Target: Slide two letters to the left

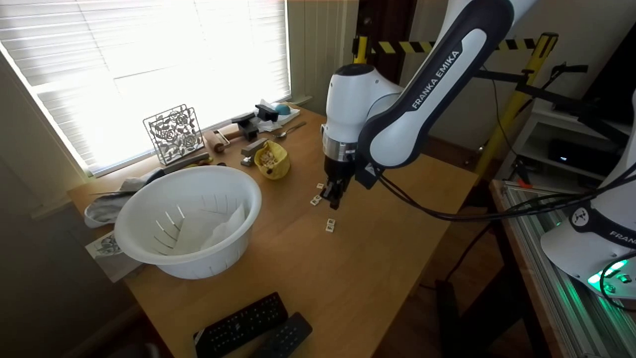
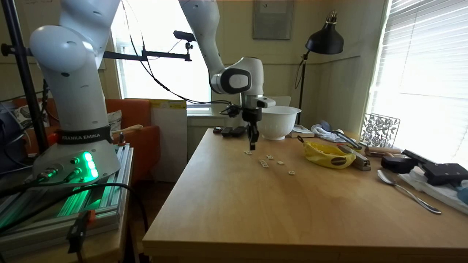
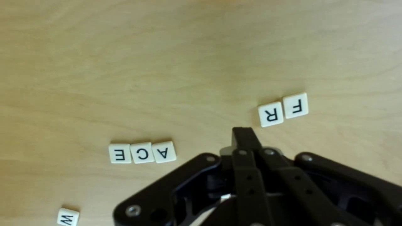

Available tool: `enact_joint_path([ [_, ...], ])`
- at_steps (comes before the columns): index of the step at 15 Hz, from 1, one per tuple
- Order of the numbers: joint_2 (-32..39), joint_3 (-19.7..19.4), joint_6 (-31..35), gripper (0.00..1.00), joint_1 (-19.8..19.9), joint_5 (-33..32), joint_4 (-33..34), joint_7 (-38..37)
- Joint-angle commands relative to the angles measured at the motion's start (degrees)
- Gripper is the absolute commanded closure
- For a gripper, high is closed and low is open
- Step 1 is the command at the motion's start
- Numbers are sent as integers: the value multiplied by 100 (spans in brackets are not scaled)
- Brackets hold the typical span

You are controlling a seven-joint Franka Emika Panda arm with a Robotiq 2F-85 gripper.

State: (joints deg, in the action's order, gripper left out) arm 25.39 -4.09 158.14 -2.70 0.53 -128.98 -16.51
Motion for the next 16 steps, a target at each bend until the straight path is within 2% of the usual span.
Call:
enact_joint_path([
  [1,-243,-133,-16,100,11,75,-168,-8],
  [4,-263,-333,-12,100,-22,-30,-127,-87],
  [5,-271,-387,-19,74,-31,-47,-127,-109],
  [6,-275,-448,-19,73,-44,-76,-124,-130],
  [8,-284,-541,-23,60,-53,-101,-122,-159],
  [16,-400,-778,-117,4,-121,-226,-168,-256],
])
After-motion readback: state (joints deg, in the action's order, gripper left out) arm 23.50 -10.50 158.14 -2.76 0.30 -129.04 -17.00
